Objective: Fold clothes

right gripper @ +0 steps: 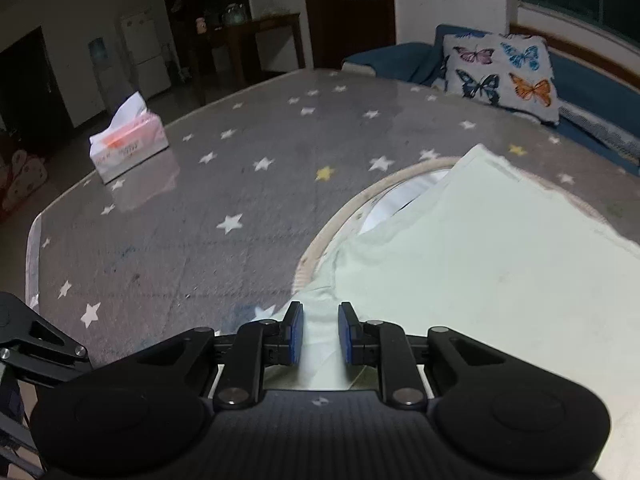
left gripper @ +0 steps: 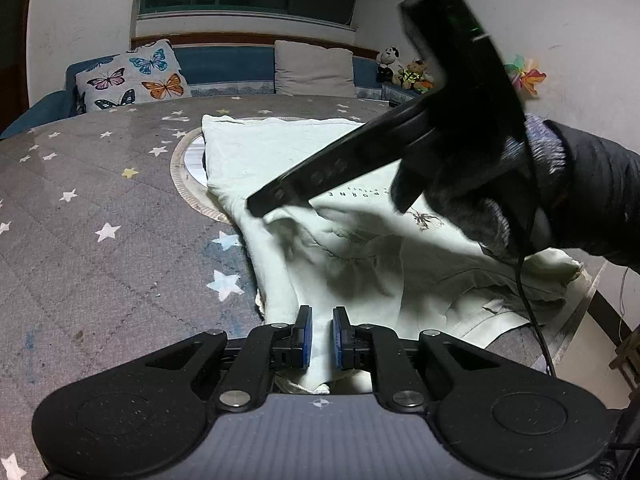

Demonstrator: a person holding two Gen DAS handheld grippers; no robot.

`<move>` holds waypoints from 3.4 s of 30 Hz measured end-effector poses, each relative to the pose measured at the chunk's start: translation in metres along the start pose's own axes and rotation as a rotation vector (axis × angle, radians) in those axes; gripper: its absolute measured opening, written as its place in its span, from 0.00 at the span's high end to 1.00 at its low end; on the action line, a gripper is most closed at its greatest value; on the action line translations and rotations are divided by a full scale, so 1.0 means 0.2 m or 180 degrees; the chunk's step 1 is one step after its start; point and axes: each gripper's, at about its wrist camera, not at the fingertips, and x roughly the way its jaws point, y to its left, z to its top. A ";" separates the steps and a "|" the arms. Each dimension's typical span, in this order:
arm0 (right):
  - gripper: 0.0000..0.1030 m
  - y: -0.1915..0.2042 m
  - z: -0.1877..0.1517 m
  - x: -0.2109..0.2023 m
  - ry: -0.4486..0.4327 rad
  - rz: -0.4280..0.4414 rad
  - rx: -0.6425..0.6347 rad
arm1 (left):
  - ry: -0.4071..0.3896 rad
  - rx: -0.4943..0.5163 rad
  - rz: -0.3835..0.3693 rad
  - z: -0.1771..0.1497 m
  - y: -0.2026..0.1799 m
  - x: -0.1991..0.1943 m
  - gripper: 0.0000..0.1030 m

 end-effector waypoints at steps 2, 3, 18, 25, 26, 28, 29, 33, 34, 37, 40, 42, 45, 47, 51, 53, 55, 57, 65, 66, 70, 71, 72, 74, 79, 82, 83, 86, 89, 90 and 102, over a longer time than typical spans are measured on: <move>0.81 -0.03 0.00 -0.04 -0.0015 0.0004 0.0055 | -0.0010 0.0003 0.0009 0.00 0.00 0.00 0.88; 0.81 -0.05 0.00 -0.06 -0.0021 0.0011 0.0097 | -0.0017 0.0004 0.0013 0.00 0.00 0.00 0.88; 0.80 -0.07 0.07 0.13 0.0051 0.0243 0.0136 | -0.0078 -0.0050 0.0044 0.01 0.01 -0.03 0.88; 0.94 -0.05 0.09 0.14 0.0076 0.0384 0.0075 | -0.0088 -0.0081 0.0011 0.00 0.02 -0.03 0.88; 0.94 -0.04 0.09 0.13 0.0056 0.0377 0.0048 | -0.0088 -0.0084 0.0008 0.00 0.02 -0.03 0.88; 0.95 -0.01 0.12 0.10 -0.0078 0.0391 -0.0006 | -0.0081 -0.0090 0.0018 0.00 0.02 -0.03 0.88; 0.95 0.00 0.13 0.10 -0.0140 0.0412 0.0010 | -0.0076 -0.0093 0.0025 -0.01 0.02 -0.03 0.88; 0.94 0.01 0.15 0.17 -0.0082 0.0409 0.0040 | -0.0045 -0.0111 0.0066 -0.02 0.02 -0.03 0.88; 0.94 0.00 0.15 0.19 -0.0045 0.0414 0.0082 | -0.0041 -0.0116 0.0076 -0.03 0.02 -0.03 0.88; 0.89 -0.04 0.15 0.14 -0.0101 0.0481 0.0215 | -0.0063 -0.0118 0.0111 -0.02 0.02 -0.05 0.88; 0.89 -0.06 0.16 0.00 -0.0174 0.0401 0.0202 | -0.0103 -0.0101 0.0147 0.00 0.02 -0.07 0.88; 0.89 -0.06 0.15 -0.08 -0.0155 0.0329 0.0121 | -0.0156 -0.0085 0.0163 0.02 0.01 -0.07 0.88; 0.89 -0.06 0.09 -0.16 -0.0034 0.0269 -0.0014 | -0.0218 -0.0064 0.0188 0.06 0.00 -0.06 0.88; 0.89 -0.04 0.03 -0.20 0.0075 0.0271 -0.0104 | -0.0225 -0.0059 0.0226 0.09 0.00 -0.04 0.88; 0.89 0.01 -0.12 -0.25 0.0247 0.0305 -0.0234 | -0.0140 -0.0038 0.0289 0.13 0.02 0.03 0.88; 0.89 0.03 -0.18 -0.26 0.0319 0.0322 -0.0266 | -0.0070 0.0015 0.0325 0.12 0.02 0.06 0.88; 0.89 0.04 -0.25 -0.26 0.0380 0.0290 -0.0308 | -0.0008 0.0075 0.0359 0.11 0.03 0.08 0.88; 0.89 0.04 -0.30 -0.27 0.0382 0.0251 -0.0339 | -0.0001 0.0123 0.0377 0.11 0.02 0.08 0.88; 0.89 0.08 -0.29 -0.33 0.0172 0.0235 -0.0352 | -0.0040 0.0337 0.0339 0.12 -0.07 0.03 0.88; 0.89 0.09 -0.29 -0.31 0.0198 0.0250 -0.0363 | -0.0012 0.0365 0.0341 0.11 -0.08 0.03 0.88; 0.89 0.11 -0.31 -0.30 0.0236 0.0222 -0.0424 | 0.0059 0.0522 0.0321 0.08 -0.10 0.01 0.87; 0.88 0.10 -0.31 -0.32 0.0214 0.0215 -0.0425 | 0.0059 0.0592 0.0303 0.07 -0.11 -0.02 0.81; 0.88 0.09 -0.31 -0.35 0.0168 0.0198 -0.0411 | 0.0057 0.0669 0.0288 0.06 -0.12 -0.04 0.74; 0.88 0.07 -0.31 -0.44 0.0092 0.0107 -0.0409 | 0.0060 0.0845 0.0249 0.03 -0.14 -0.08 0.68; 0.86 0.01 -0.34 -0.62 0.0046 -0.0133 -0.0411 | 0.0091 0.1320 0.0119 -0.05 -0.22 -0.14 0.56; 0.77 -0.02 -0.40 -0.73 0.0076 -0.0312 -0.0420 | 0.0121 0.1547 0.0093 -0.08 -0.25 -0.11 0.54; 0.77 -0.03 -0.42 -0.76 0.0089 -0.0357 -0.0415 | 0.0130 0.1607 0.0093 -0.09 -0.26 -0.10 0.54; 0.73 -0.03 -0.49 -0.84 0.0136 -0.0495 -0.0402 | 0.0107 0.1852 0.0085 -0.12 -0.29 -0.06 0.54; 0.69 -0.03 -0.55 -0.89 0.0185 -0.0606 -0.0366 | 0.0070 0.2066 0.0076 -0.14 -0.32 -0.03 0.56; 0.69 -0.03 -0.58 -0.92 0.0214 -0.0654 -0.0377 | 0.0056 0.2083 0.0056 -0.14 -0.32 -0.02 0.63; 0.53 0.14 -0.86 -0.97 0.0395 -0.0789 -0.0747 | -0.0184 0.1762 -0.0005 0.01 -0.30 -0.03 0.89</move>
